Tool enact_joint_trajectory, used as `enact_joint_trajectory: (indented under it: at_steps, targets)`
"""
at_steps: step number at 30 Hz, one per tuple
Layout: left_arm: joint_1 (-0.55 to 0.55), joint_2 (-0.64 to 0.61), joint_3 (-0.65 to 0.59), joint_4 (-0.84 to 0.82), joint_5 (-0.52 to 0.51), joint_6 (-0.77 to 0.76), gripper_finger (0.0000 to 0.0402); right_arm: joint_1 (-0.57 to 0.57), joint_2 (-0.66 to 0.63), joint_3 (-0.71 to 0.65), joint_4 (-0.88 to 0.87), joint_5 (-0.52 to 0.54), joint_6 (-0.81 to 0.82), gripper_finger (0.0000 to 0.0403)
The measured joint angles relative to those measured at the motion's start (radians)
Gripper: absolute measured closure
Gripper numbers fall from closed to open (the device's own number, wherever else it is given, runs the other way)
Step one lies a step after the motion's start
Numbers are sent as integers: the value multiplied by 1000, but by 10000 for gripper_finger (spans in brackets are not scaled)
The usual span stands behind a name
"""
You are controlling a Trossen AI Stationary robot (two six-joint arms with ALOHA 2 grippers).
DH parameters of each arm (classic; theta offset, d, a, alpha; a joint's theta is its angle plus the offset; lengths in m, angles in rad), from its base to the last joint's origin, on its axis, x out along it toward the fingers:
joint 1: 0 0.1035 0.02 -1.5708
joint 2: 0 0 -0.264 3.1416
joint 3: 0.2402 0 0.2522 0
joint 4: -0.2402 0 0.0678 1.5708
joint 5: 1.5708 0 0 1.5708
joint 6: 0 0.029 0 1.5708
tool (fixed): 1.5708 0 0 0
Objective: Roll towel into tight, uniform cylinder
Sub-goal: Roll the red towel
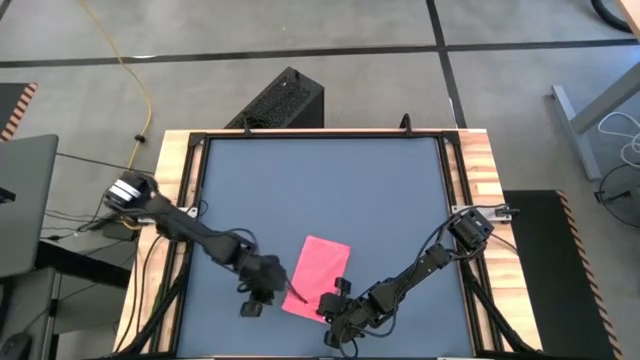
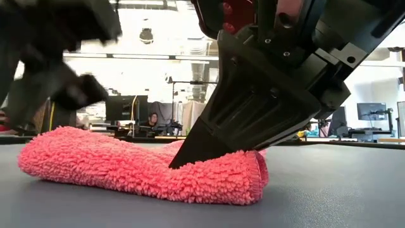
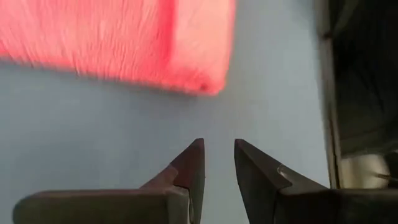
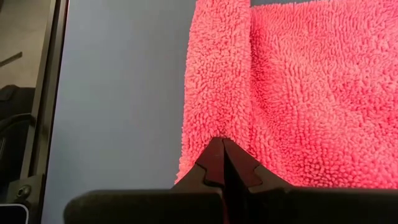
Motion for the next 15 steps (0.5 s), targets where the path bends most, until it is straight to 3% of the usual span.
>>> enact_joint_trajectory:
  at_steps: [8,11,15]
  targets:
    - [-147,-125,2,83,-370,166,326,-4,0,0,1,-3,3,387]
    - [-179,-123,2,128,-434,250,326,-4,0,-1,5,-4,4,387]
    - [-198,-88,4,215,-438,342,326,-4,0,-1,6,-4,4,387]
